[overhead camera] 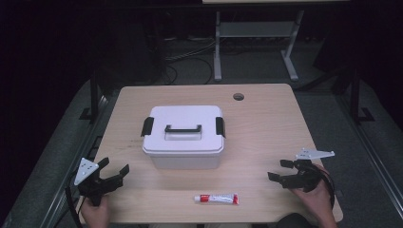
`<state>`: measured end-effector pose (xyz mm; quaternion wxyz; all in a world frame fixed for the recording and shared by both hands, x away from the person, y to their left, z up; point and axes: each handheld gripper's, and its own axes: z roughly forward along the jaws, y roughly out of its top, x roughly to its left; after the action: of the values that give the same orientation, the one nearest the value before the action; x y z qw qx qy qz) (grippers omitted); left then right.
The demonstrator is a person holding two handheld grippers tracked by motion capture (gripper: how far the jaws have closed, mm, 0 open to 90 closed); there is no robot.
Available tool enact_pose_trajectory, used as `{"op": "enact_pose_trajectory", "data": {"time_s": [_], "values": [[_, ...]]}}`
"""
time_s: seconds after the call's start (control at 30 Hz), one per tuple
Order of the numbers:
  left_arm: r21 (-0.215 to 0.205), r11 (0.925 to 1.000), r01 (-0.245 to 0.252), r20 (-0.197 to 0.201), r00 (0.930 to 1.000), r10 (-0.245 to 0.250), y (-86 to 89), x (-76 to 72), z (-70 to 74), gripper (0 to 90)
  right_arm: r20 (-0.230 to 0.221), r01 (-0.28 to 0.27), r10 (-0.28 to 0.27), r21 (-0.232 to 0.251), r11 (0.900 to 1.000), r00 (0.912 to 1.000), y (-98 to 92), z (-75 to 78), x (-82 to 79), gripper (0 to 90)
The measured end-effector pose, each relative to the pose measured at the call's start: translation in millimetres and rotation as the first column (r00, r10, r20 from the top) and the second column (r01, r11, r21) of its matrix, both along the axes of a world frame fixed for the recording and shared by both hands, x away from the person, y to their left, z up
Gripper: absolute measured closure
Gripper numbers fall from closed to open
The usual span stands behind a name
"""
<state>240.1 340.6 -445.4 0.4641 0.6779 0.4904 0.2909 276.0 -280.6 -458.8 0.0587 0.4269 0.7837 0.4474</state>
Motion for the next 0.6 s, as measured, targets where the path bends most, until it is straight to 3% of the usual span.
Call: {"op": "enact_pose_trajectory", "data": {"time_s": [0.3, 0.4, 0.6], "values": [[-0.026, 0.9996, 0.006, -0.004, 1.0, -0.006, 3.0, -0.8, -0.3, 13.7, 0.013, -0.018, 0.019, -0.013, 1.0, 0.9997, 0.8, 7.9, -2.2, 18.9], [-0.031, 0.9995, 0.009, -0.003, 1.0, -0.009, 3.3, -1.5, -0.8, 13.7, 0.033, -0.038, 0.04, -0.054, 0.998, 0.9987, 4.3, 20.3, 1.5, 19.1], [-0.024, 0.9996, 0.016, -0.005, 0.9999, -0.017, -0.9, -1.1, -0.8, 13.7, 0.038, -0.087, 0.089, -0.058, 0.995, 0.9953, 6.6, 36.2, 8.7, 20.3]]}}
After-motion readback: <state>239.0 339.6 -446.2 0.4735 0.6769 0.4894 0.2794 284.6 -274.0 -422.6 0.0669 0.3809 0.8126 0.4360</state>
